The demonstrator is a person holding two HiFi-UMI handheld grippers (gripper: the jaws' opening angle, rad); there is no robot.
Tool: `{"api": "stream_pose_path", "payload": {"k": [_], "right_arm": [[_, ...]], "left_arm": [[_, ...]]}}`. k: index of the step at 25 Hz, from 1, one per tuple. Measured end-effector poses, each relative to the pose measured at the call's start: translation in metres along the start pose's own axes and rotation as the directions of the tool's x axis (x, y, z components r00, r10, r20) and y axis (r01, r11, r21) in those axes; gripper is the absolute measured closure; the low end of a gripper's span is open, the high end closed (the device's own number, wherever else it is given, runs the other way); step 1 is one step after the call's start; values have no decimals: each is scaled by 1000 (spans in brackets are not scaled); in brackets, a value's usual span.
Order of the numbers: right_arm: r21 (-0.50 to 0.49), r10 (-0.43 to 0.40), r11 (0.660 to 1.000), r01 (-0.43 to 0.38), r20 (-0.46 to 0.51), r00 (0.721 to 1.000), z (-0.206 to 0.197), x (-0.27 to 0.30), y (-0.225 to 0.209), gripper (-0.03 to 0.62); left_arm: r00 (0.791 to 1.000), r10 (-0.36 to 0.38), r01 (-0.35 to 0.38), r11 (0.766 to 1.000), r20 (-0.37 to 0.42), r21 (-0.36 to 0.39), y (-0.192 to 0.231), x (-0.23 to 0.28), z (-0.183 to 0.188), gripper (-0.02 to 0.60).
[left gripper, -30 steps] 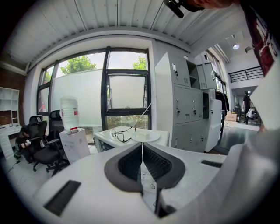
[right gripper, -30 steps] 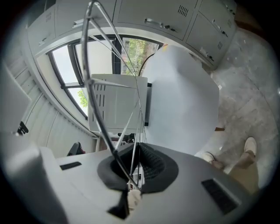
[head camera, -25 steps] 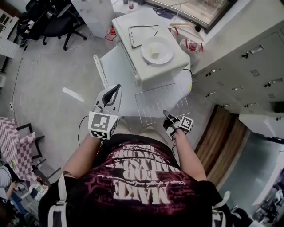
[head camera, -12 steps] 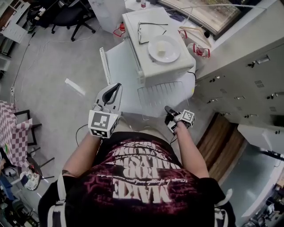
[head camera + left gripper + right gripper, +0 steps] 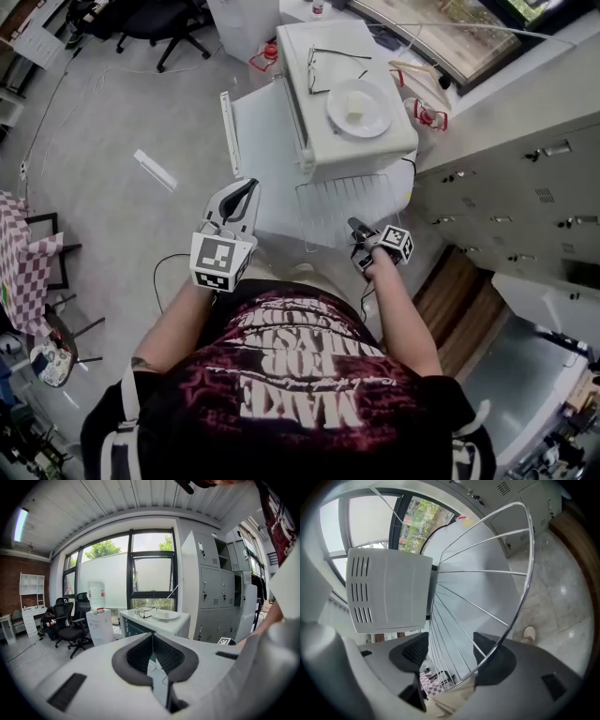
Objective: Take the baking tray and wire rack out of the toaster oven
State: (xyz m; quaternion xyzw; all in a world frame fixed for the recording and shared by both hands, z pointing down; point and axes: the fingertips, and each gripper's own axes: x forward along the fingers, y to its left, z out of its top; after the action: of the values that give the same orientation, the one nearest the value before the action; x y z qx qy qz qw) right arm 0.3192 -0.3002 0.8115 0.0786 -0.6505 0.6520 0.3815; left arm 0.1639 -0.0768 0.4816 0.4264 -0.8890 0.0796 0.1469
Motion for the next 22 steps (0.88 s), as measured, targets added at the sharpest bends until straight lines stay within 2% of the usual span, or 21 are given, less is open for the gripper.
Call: {"api": "stream_pose_path", "payload": {"k": [7,9,11,14,18,22], "right_arm": [[-54,-145,989,140,-107,984,-15,-10,-18,244],[-56,-188,982,182,-110,976,-15,-13,-28,238],[-101,-251,965,241,-97,963,-11,-17,-38,234],[-218,-345,921,323,-67,936,-4,-17,-40,226],[-331,-394,870,365,-20,919,-6,-9,-30,186],[-447,-451,782,434,74,889,-8,-23,-27,187]], "left_arm": [[998,-64,64,998,-27,-5,9,16,-5,571],[995,-96,96,995,-31,3,12,23,-3,571],[990,-135,135,991,-31,18,14,29,1,571],[981,-192,194,980,-30,43,16,39,9,571],[960,-278,281,956,-40,80,11,58,18,571],[933,-359,360,924,-29,131,-10,69,33,571]]}}
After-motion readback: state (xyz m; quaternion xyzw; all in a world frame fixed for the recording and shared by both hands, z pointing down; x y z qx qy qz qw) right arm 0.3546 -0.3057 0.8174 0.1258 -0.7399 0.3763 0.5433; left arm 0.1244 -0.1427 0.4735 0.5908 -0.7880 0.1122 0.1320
